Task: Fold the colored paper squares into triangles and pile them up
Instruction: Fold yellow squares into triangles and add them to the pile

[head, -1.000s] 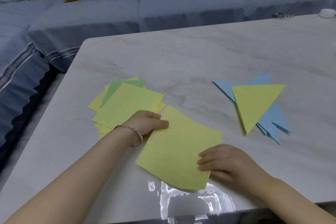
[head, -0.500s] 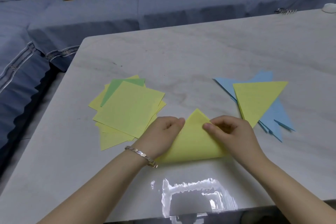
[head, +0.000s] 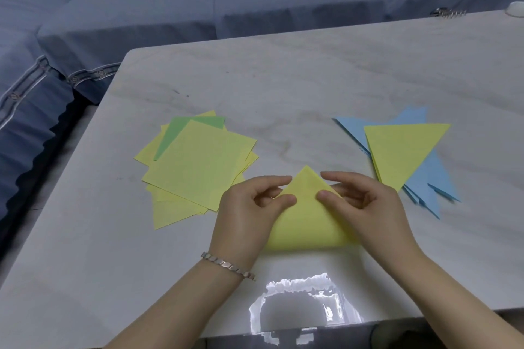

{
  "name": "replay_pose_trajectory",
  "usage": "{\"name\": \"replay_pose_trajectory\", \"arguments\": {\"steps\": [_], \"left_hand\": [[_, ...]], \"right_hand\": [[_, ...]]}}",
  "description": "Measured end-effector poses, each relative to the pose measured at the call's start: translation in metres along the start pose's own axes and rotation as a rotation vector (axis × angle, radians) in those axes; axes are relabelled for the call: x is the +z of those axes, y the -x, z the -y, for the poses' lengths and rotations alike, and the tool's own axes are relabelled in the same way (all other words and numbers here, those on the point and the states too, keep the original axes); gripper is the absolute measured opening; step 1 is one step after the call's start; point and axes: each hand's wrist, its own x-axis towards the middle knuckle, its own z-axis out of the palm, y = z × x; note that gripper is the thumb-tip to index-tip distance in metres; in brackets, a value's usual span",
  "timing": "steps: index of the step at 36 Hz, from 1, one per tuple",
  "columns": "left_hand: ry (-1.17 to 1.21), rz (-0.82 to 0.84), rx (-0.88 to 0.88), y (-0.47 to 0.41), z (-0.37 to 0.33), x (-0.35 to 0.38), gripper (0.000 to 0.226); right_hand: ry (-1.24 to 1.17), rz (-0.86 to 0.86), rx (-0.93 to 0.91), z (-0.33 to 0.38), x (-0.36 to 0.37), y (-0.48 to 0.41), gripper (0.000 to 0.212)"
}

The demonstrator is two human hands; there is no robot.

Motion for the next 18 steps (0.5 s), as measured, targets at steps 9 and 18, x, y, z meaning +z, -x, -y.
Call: {"name": "replay_pose_trajectory", "arguments": {"steps": [9, 18], "left_hand": [[0.003, -0.007, -0.002, 0.003, -0.0036, 0.0006, 0.033], [0.007, -0.009, 0.018, 0.0035, -0.0043, 0.0022, 0.036]], "right_hand": [[0.009, 0.014, -0.016, 0.0035, -0.0006, 0.0029, 0.025], [0.002, 0.006, -0.025, 0.0026, -0.0018, 0.0034, 0.031]]}}
